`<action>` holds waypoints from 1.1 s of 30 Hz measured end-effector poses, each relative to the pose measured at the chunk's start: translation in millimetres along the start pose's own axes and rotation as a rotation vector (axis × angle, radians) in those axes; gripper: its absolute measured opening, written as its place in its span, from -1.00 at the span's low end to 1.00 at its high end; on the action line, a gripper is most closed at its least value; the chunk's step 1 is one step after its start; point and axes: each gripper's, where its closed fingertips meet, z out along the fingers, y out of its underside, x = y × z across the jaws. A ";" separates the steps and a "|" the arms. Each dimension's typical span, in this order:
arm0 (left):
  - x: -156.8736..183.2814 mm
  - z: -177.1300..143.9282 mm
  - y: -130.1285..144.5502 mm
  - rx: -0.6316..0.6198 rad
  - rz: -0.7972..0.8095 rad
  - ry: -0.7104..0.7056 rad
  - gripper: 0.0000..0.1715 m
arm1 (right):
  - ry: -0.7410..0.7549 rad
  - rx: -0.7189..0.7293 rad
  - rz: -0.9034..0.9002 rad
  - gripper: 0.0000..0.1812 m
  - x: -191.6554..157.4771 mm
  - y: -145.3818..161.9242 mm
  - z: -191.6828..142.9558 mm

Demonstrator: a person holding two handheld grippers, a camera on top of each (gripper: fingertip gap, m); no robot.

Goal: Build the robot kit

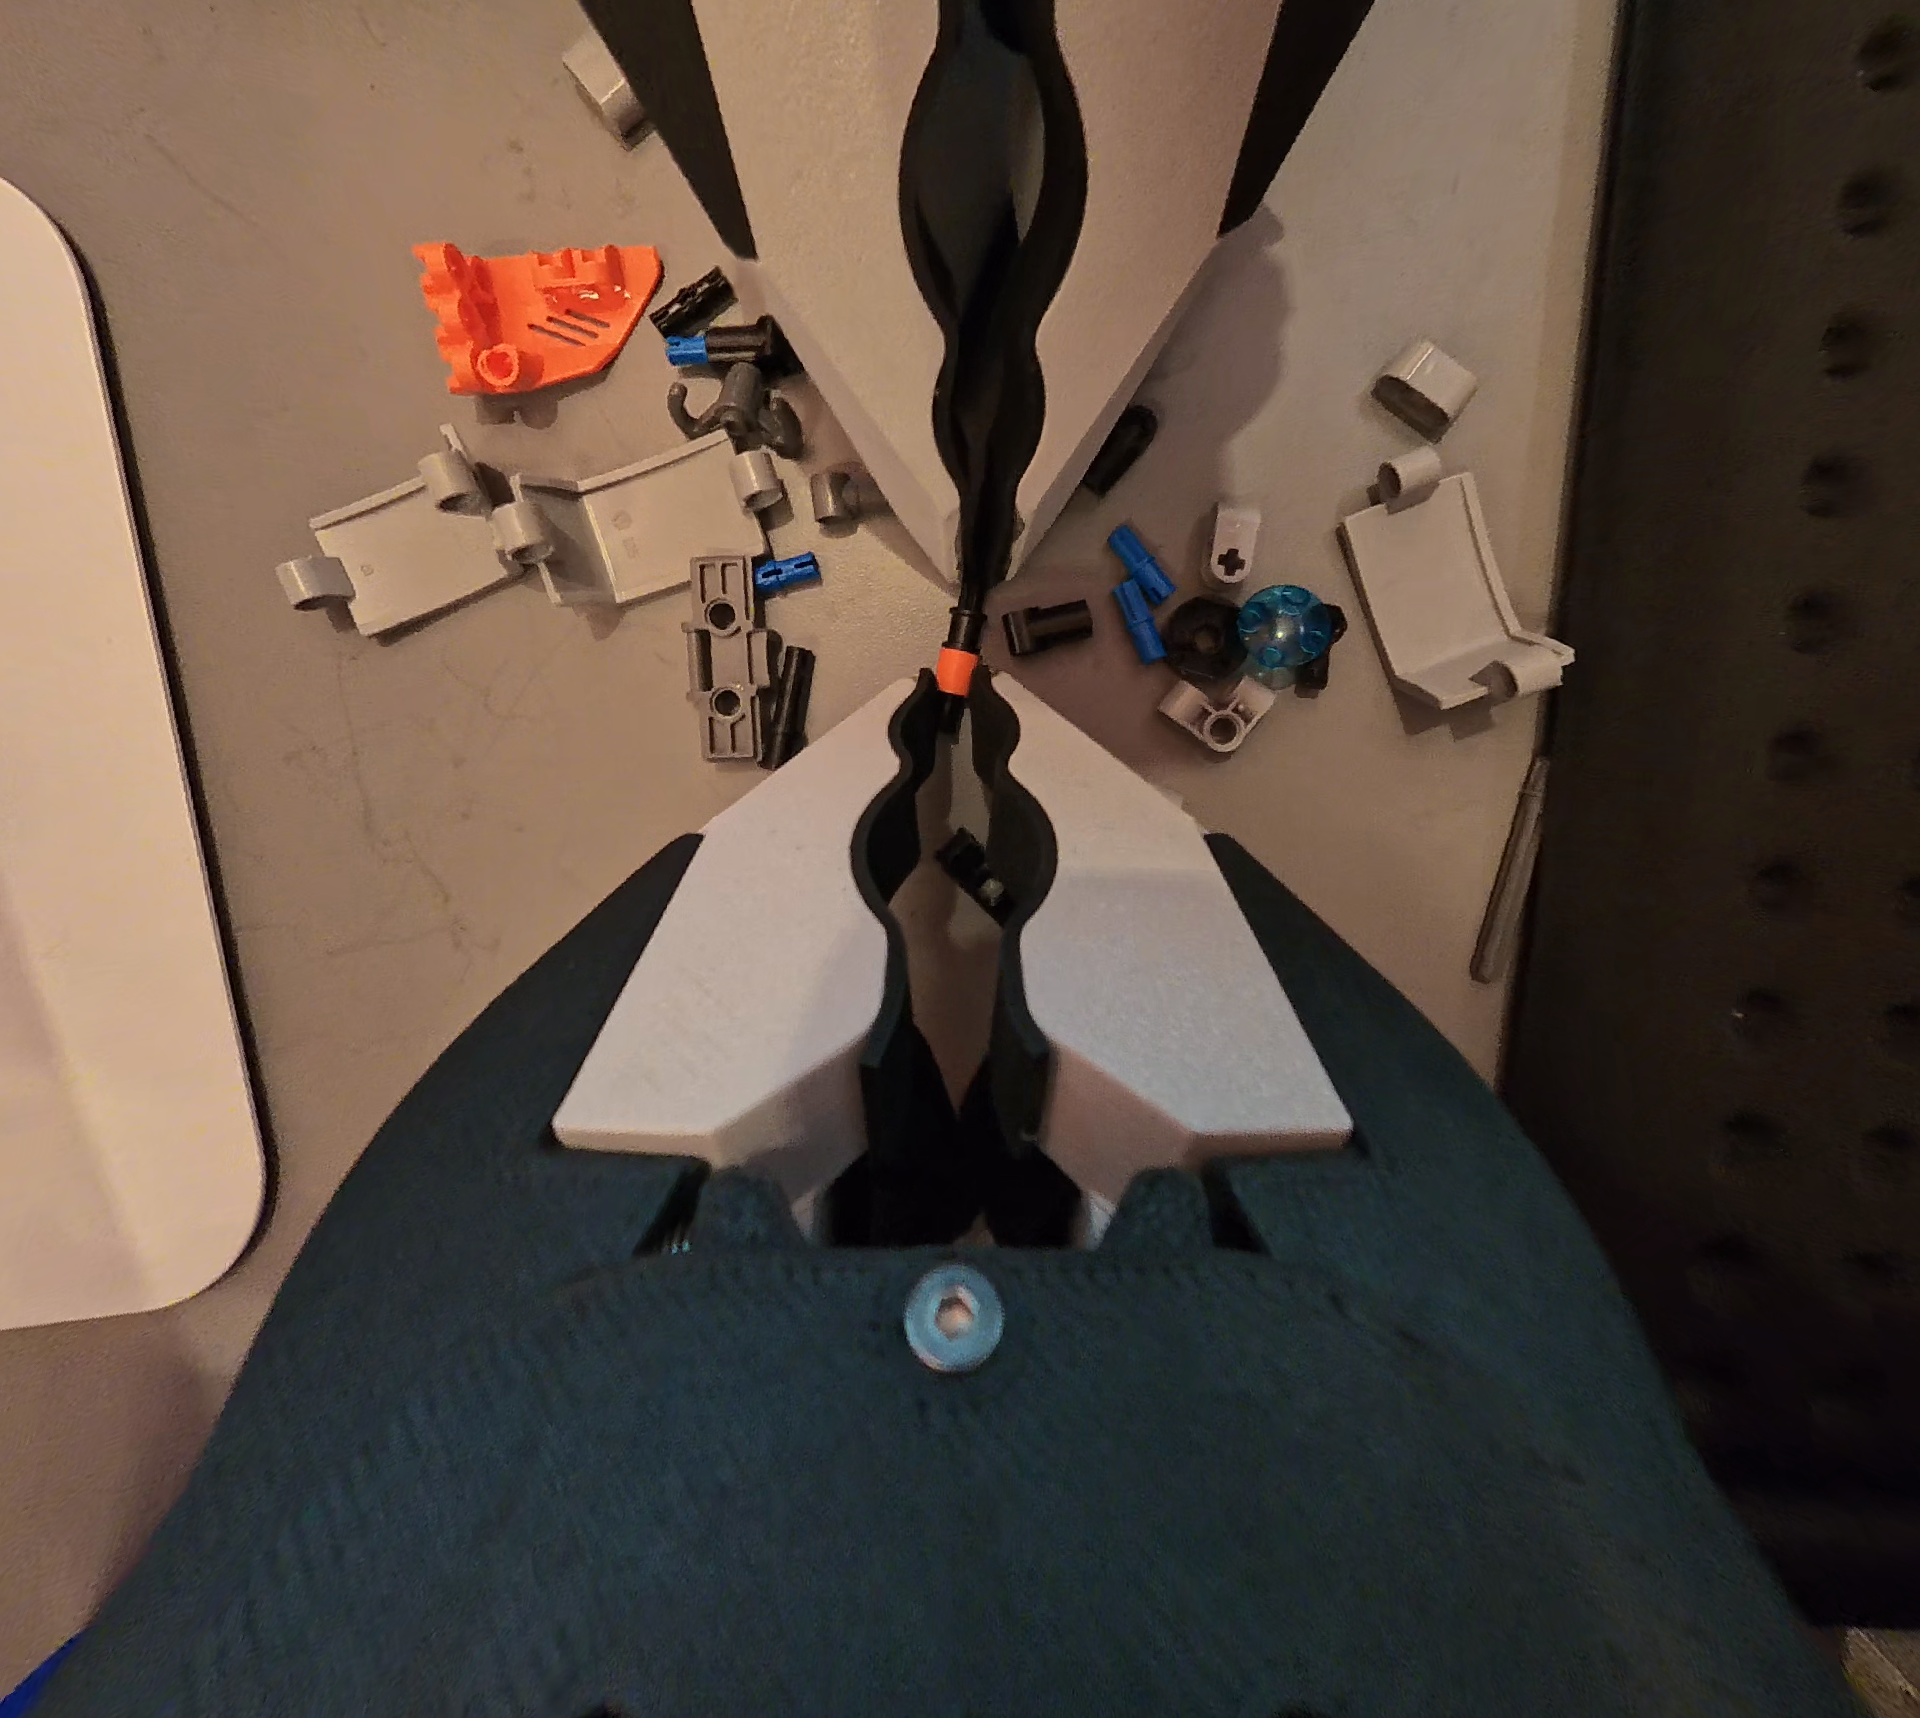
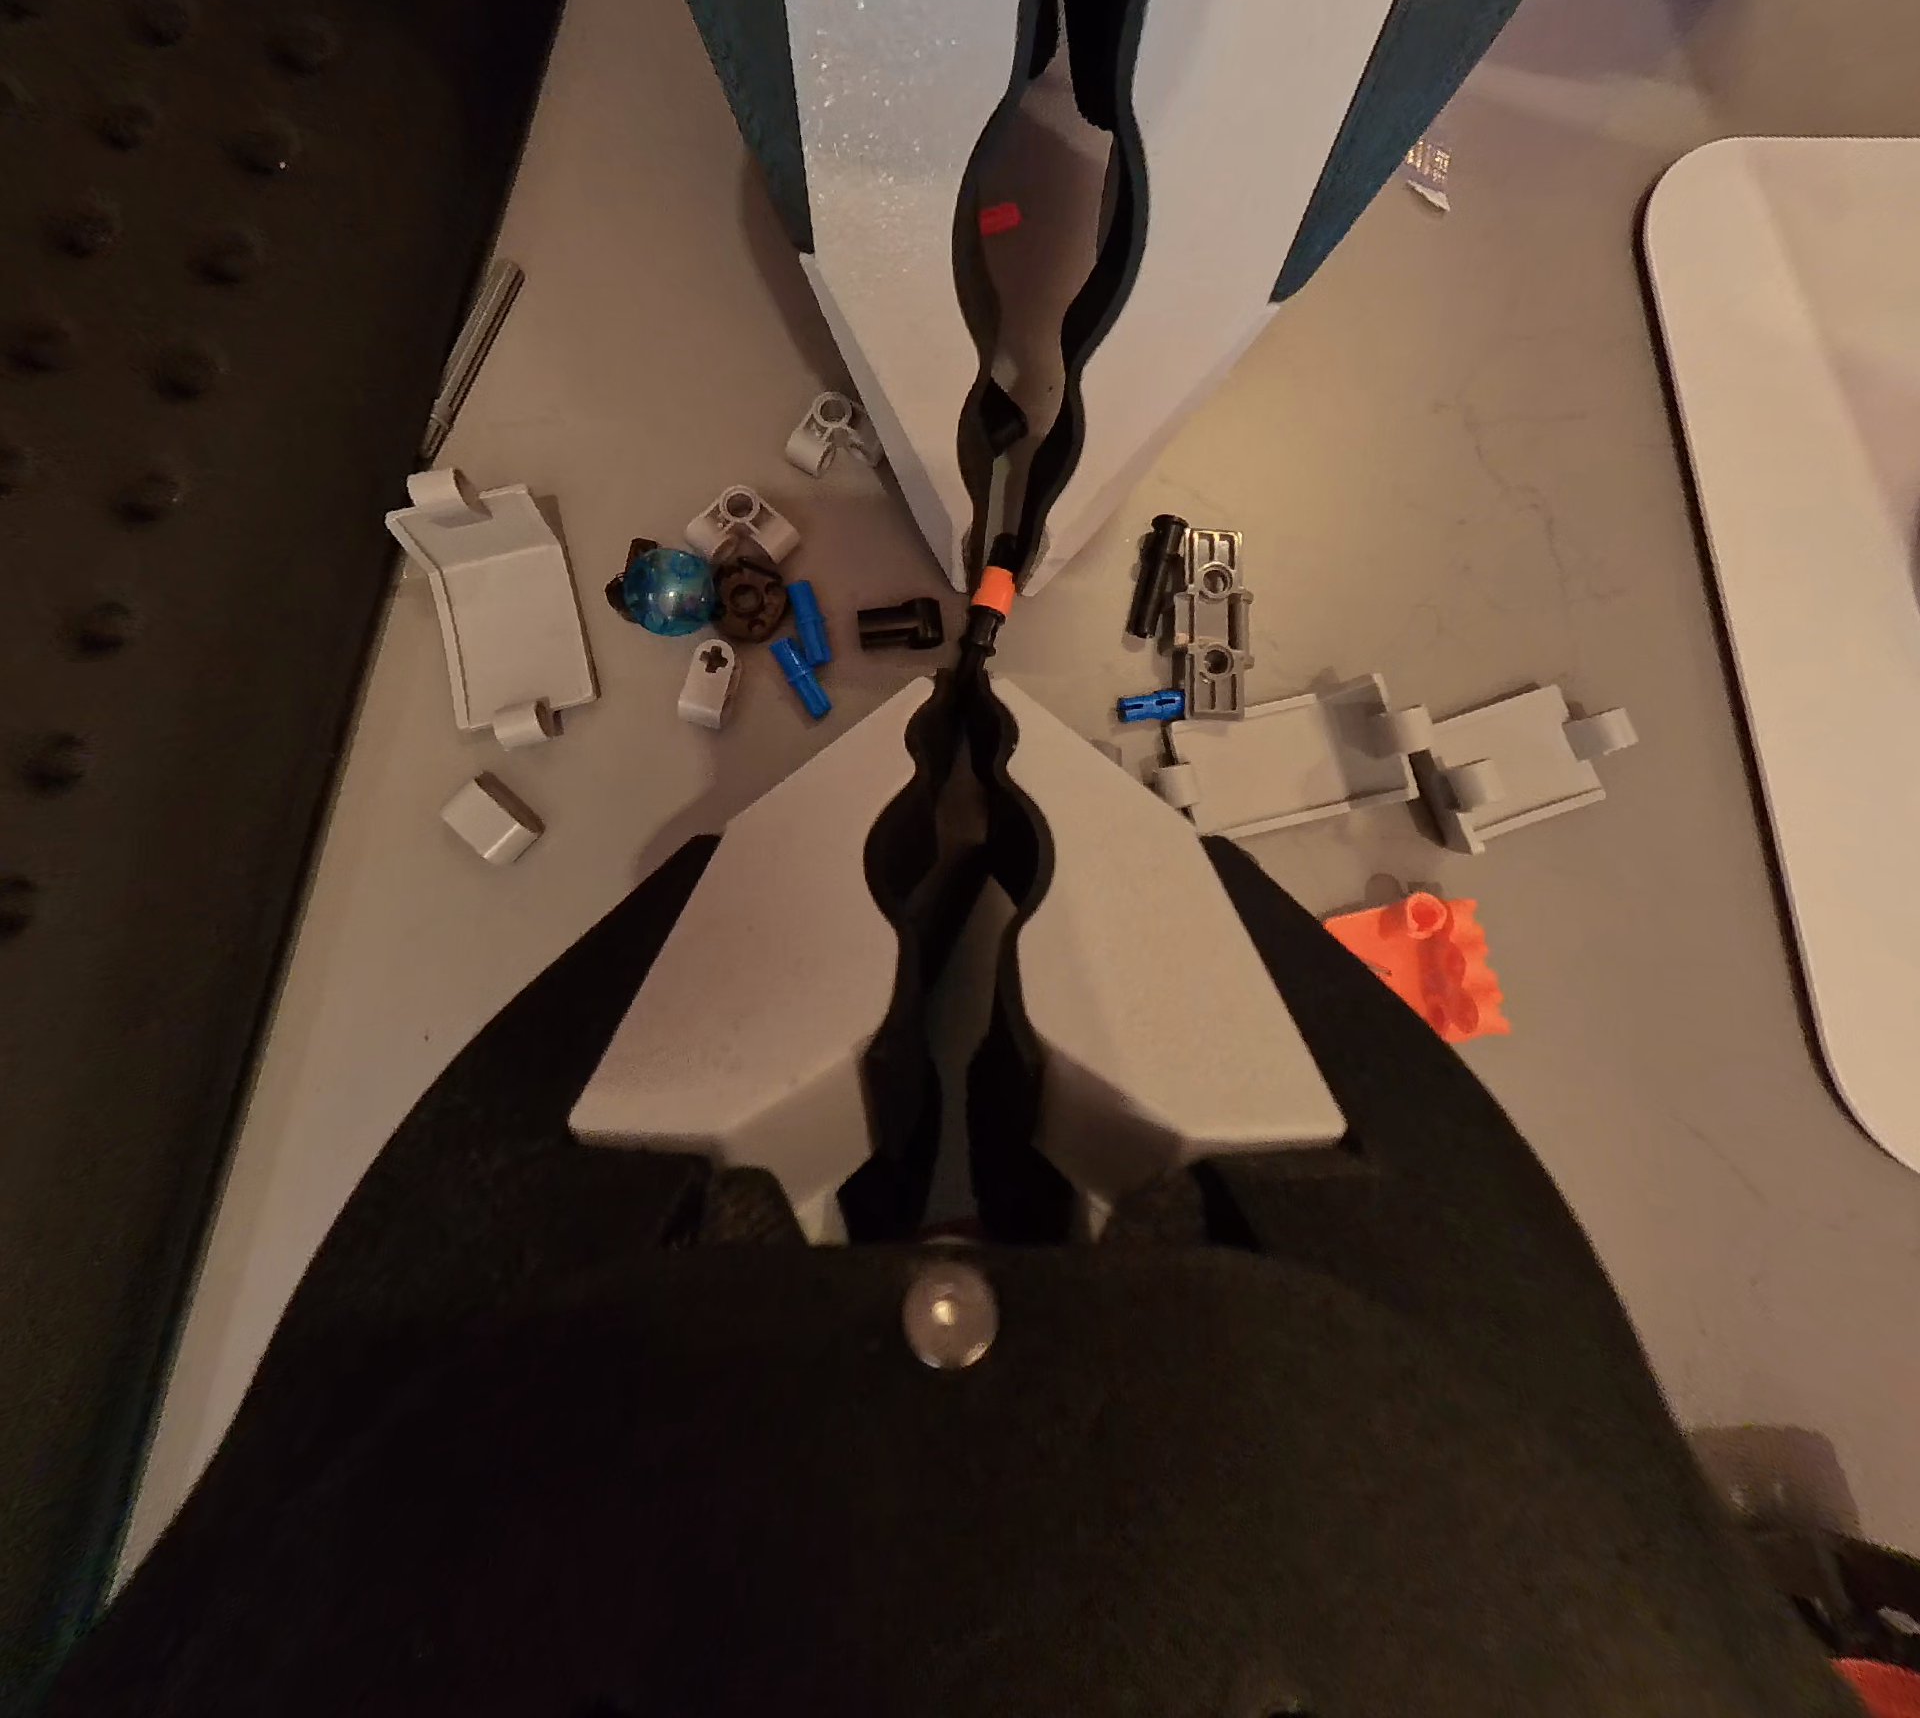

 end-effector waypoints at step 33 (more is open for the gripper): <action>3.9 1.2 -1.4 0.062 -0.074 -0.055 -0.96 | 0.037 -0.021 0.113 -1.00 -3.8 17.0 -15.1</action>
